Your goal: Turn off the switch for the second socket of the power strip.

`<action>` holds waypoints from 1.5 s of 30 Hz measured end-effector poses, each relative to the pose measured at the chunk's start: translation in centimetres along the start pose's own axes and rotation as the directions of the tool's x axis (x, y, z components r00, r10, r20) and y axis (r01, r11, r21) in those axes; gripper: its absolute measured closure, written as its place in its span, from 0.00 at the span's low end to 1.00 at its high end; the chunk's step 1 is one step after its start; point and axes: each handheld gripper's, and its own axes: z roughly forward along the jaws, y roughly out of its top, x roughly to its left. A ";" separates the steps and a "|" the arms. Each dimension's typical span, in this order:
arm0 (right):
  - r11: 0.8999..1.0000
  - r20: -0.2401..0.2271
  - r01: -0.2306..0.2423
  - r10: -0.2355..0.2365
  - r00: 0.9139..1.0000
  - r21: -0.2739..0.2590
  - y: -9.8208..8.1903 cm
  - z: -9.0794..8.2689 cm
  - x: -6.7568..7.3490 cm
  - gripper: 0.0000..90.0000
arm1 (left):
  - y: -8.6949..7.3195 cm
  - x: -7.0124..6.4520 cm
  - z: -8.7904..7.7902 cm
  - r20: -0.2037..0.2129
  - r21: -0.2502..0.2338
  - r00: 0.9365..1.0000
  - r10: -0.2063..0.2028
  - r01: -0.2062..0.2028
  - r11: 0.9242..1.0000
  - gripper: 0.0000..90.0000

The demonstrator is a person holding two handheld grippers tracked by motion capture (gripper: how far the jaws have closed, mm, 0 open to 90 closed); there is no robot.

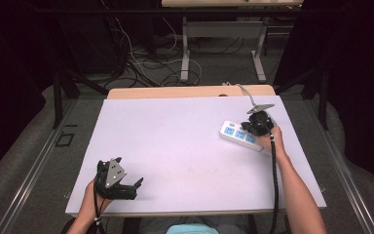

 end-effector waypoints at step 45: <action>1.000 0.017 -0.002 0.003 1.000 -0.010 -0.2 0.1 0.2 1.00 | 0.0 -0.1 0.0 0.002 -0.002 1.000 0.000 0.000 1.000 0.02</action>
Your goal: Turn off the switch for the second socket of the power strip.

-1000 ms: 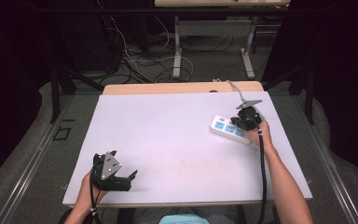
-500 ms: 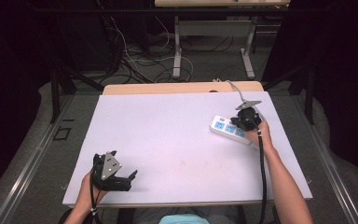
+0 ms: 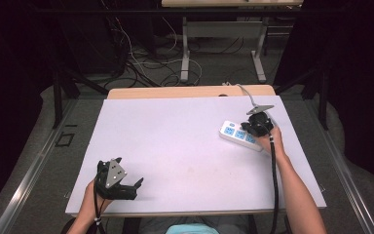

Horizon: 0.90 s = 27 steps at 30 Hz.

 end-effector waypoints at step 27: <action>0.999 0.030 0.040 -0.040 0.999 0.000 0.5 -0.2 0.3 1.00 | 0.0 0.0 0.0 0.007 0.004 1.000 0.004 -0.004 1.000 0.02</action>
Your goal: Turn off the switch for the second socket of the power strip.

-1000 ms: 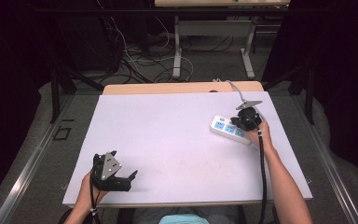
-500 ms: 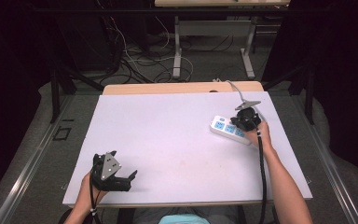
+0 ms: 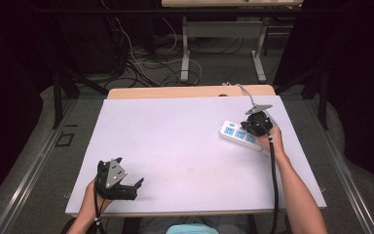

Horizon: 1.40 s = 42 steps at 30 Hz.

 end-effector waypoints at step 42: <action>0.998 0.003 -0.036 0.036 0.999 -0.044 0.6 -1.1 -0.2 0.72 | 0.0 0.0 -0.1 -0.001 -0.003 1.000 -0.003 0.003 1.000 0.02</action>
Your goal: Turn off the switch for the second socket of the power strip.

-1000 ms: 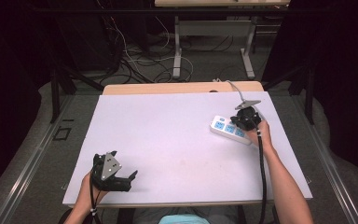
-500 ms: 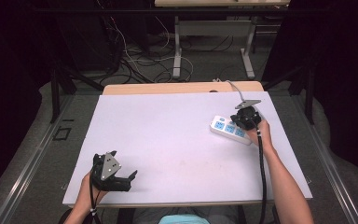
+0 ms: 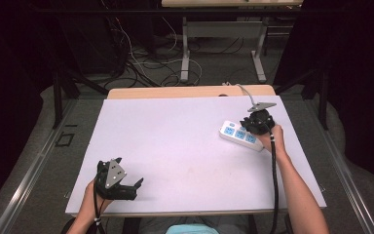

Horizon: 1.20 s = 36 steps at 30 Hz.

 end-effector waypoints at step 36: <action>0.997 -0.114 -0.076 0.075 0.991 -0.004 0.1 -2.3 0.4 0.00 | 0.0 0.0 -0.1 -0.002 0.001 1.000 0.003 -0.003 1.000 0.02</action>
